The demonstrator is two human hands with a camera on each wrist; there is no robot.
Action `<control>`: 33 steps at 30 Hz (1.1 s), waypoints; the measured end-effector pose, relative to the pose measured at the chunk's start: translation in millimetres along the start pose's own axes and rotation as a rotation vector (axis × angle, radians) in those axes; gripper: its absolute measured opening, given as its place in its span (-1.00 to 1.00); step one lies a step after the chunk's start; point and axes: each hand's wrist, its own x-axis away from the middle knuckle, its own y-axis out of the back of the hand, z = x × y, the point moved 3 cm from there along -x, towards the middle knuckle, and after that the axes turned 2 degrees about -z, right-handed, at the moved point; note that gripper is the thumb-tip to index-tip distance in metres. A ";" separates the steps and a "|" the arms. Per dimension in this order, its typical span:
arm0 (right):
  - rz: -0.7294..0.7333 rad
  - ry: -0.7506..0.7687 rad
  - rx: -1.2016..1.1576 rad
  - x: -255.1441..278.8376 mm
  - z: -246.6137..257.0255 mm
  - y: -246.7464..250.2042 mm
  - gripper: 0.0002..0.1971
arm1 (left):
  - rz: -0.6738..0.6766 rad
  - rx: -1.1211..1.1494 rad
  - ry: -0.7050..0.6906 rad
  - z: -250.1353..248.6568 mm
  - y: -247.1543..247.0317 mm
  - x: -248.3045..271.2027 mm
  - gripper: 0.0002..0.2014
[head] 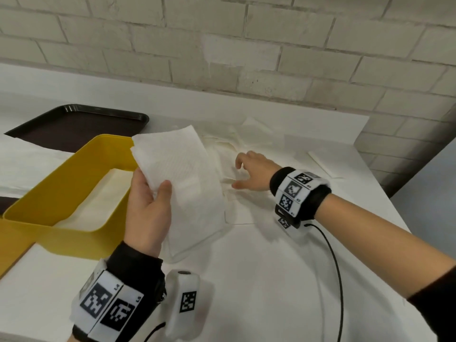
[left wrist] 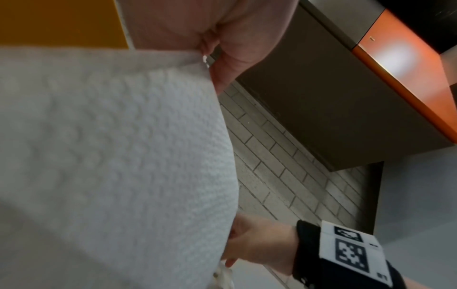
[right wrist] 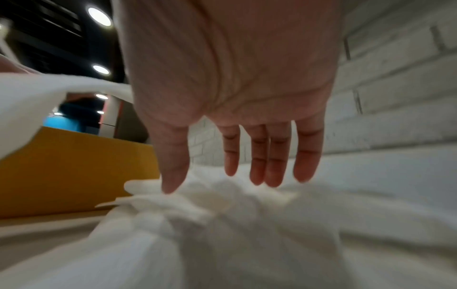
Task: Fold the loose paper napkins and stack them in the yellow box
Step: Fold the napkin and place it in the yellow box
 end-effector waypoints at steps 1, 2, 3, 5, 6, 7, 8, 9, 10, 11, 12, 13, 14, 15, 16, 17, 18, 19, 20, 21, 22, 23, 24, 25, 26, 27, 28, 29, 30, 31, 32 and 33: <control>0.017 0.003 0.038 -3.2 0.2 -6.7 -0.49 | -0.005 0.008 0.005 0.3 0.7 0.3 -0.61; 0.020 0.005 0.061 -5.9 0.3 -11.8 -0.49 | -0.010 0.014 0.009 0.8 1.2 0.6 -0.61; 0.010 0.008 0.082 -8.5 0.5 -14.7 -0.51 | -0.015 0.012 0.009 1.5 2.1 0.9 -0.62; -0.030 0.012 0.111 -13.7 1.5 -16.8 -0.59 | -0.018 -0.001 0.003 1.8 3.2 1.8 -0.64; -0.053 0.014 0.108 -16.2 2.4 -16.4 -0.63 | -0.018 -0.005 0.002 1.7 3.5 2.3 -0.65; -0.069 0.013 0.094 -18.1 3.7 -15.3 -0.66 | -0.017 -0.007 0.002 1.4 3.5 3.0 -0.66; -0.081 0.014 0.081 -19.4 5.4 -13.3 -0.70 | -0.016 -0.010 0.002 1.4 3.9 3.4 -0.66; -0.097 0.022 0.073 -21.1 6.7 -11.4 -0.75 | -0.014 -0.011 0.004 1.5 4.1 4.3 -0.65; -0.112 0.030 0.071 -22.7 7.1 -9.2 -0.82 | -0.013 -0.013 0.006 2.3 4.1 4.7 -0.65; -0.125 0.027 0.061 -24.4 6.4 -7.2 -0.80 | -0.013 -0.013 0.008 3.3 4.4 5.1 -0.65; -0.144 0.010 0.045 -25.5 4.8 -5.2 -0.71 | -0.013 -0.009 0.008 3.9 4.3 5.2 -0.66; -0.159 -0.012 0.012 -26.9 2.0 -4.0 -0.64 | -0.013 -0.002 0.010 4.5 4.3 5.2 -0.66; -0.172 -0.028 -0.036 -27.8 -0.8 -3.0 -0.62 | -0.011 0.004 0.013 4.8 3.9 5.0 -0.66; -0.174 -0.039 -0.080 -27.8 -3.1 -1.4 -0.64 | -0.011 0.008 0.017 5.2 3.7 4.7 -0.66; -0.170 -0.042 -0.122 -27.3 -5.1 0.2 -0.69 | -0.011 0.009 0.022 5.3 3.0 4.3 -0.67; -0.172 -0.035 -0.178 -26.3 -7.1 2.0 -0.77 | -0.010 0.008 0.027 5.5 2.3 4.0 -0.68; -0.194 -0.033 -0.236 -24.7 -8.9 4.8 -0.79 | -0.009 0.007 0.031 5.9 1.3 3.5 -0.68; -0.224 -0.041 -0.283 -21.9 -10.3 8.4 -0.76 | -0.006 0.008 0.034 5.9 -0.1 3.1 -0.69; -0.265 -0.040 -0.329 -19.4 -12.1 12.1 -0.76 | -0.005 0.008 0.036 5.9 -1.7 2.5 -0.68; -0.311 -0.034 -0.372 -16.8 -13.5 16.0 -0.81 | -0.006 0.009 0.038 5.9 -2.9 1.8 -0.67; -0.356 -0.031 -0.414 -13.3 -14.1 21.1 -0.85 | -0.007 0.010 0.041 5.8 -4.1 0.9 -0.66; -0.402 -0.031 -0.455 -10.4 -14.8 26.3 -0.86 | -0.007 0.010 0.043 6.0 -4.9 -0.2 -0.66; -0.441 -0.022 -0.476 -6.7 -15.0 32.5 -0.82 | -0.003 0.008 0.044 5.9 -5.9 -0.8 -0.66; -0.466 -0.016 -0.477 -2.5 -14.8 39.3 -0.81 | 0.003 0.007 0.045 6.1 -6.8 -1.1 -0.66; -0.495 0.000 -0.475 2.4 -13.9 47.3 -0.83 | 0.009 0.009 0.048 5.8 -7.9 -1.4 -0.66; -0.517 0.018 -0.500 7.5 -13.3 56.5 -0.87 | 0.013 0.016 0.052 4.9 -8.9 -1.1 -0.67; -0.533 0.043 -0.559 14.0 -11.9 66.0 -0.88 | 0.016 0.022 0.056 4.2 -9.7 -0.8 -0.68; -0.544 0.072 -0.641 19.8 -11.1 76.0 -0.85 | 0.018 0.030 0.059 3.6 -10.3 -0.4 -0.68; -0.553 0.106 -0.725 27.0 -9.3 86.1 -0.81 | 0.018 0.034 0.060 3.1 -10.6 0.0 -0.69; -0.561 0.140 -0.793 34.4 -7.4 95.7 -0.78 | 0.017 0.037 0.059 3.1 -10.7 -0.1 -0.69; -0.569 0.177 -0.848 42.8 -4.6 104.9 -0.79 | 0.015 0.037 0.057 3.3 -10.7 -0.1 -0.70; -0.578 0.212 -0.898 50.9 -1.7 113.2 -0.81 | 0.014 0.038 0.056 3.8 -10.7 -0.3 -0.71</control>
